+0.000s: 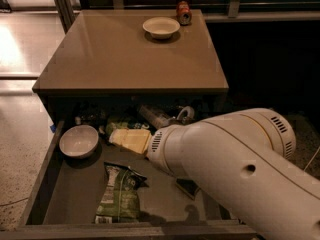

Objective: Pick green jalapeno chip bag from top drawer and place on counter

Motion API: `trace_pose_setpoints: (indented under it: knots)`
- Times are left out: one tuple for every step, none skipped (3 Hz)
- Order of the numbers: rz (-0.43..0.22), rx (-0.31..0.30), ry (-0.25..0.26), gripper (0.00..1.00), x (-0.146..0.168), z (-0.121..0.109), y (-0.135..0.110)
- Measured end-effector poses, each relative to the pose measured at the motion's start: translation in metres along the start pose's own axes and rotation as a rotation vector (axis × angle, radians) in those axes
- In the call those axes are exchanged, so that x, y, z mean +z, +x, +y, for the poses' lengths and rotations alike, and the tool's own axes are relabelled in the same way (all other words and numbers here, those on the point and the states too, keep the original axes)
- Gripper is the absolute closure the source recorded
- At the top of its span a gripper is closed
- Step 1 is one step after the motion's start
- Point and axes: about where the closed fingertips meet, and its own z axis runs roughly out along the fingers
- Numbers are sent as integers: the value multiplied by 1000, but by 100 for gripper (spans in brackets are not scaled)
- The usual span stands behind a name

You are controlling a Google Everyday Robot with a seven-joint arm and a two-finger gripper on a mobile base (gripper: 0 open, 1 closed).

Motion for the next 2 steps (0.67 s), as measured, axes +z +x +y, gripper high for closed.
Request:
trace_pose_setpoints:
  knots:
    - [0, 0, 0, 0, 0, 0, 0]
    - [1, -25, -15, 0, 4, -7, -5]
